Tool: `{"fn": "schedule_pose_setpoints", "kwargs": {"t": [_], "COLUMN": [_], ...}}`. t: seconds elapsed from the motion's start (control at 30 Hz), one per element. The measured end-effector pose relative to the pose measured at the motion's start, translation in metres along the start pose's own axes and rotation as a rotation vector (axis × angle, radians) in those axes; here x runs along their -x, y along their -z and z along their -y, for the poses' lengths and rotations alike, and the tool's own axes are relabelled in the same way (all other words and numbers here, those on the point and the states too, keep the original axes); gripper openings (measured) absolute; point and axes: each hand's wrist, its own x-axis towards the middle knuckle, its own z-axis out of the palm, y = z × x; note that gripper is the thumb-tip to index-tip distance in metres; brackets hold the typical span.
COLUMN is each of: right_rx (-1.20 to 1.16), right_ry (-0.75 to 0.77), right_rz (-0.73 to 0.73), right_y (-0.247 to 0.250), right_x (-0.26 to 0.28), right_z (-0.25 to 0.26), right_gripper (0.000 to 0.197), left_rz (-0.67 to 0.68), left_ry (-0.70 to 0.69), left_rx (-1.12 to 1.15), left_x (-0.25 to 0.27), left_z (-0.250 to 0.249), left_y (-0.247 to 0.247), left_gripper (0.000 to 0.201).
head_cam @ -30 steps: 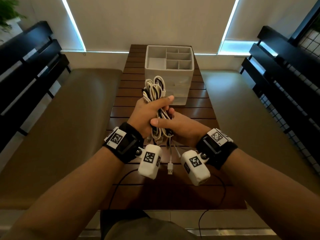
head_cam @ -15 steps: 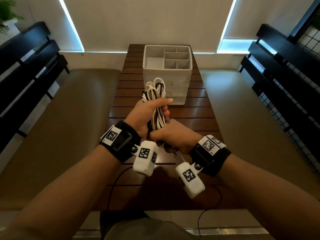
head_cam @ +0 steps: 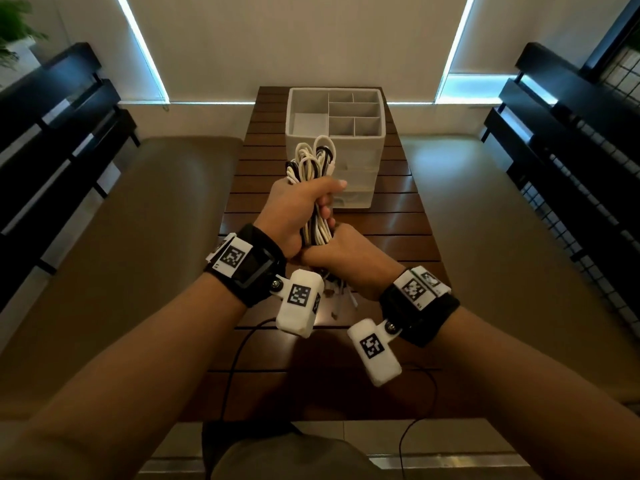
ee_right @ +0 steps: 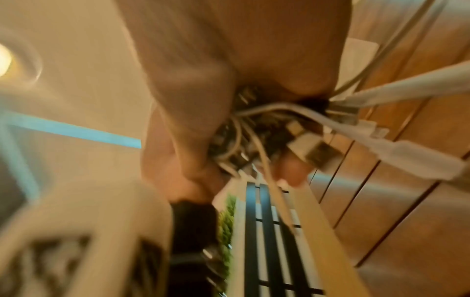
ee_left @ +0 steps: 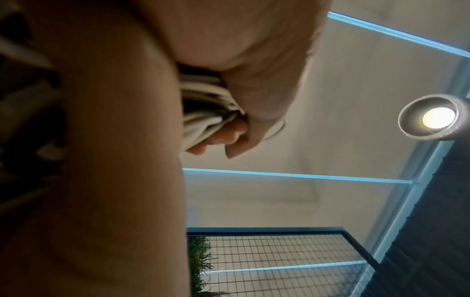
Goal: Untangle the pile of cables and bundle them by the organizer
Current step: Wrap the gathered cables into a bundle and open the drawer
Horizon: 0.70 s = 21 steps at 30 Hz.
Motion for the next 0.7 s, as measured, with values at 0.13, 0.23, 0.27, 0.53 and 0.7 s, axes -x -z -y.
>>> {"fn": "schedule_pose_setpoints", "kwargs": {"t": [0.13,0.23,0.27,0.53,0.7], "right_rx": [0.053,0.093,0.096,-0.076,0.154], "right_ry": [0.020,0.016,0.033,0.022,0.102], "right_rz": [0.106,0.028,0.002,0.145,-0.095], "right_y": [0.006,-0.001,-0.002,0.022,0.034], "right_x": [0.003,0.002,0.001,-0.006,0.005], "right_z": [0.001,-0.004,-0.006,-0.003,-0.011], "right_gripper": [0.025,0.015,0.013,0.059,0.050], "left_rz": [-0.033,-0.058,-0.064,-0.123,-0.221], "left_ry": [0.024,0.070,0.074,0.024,0.095], "left_rx": [0.077,0.113,0.122,0.165,0.240], "left_x": [-0.001,-0.002,-0.003,-0.011,-0.024], "left_z": [0.004,0.008,0.009,0.001,0.000], "left_y": [0.001,0.002,0.003,0.009,0.030], "left_gripper": [0.028,0.026,0.026,0.029,0.039]}}
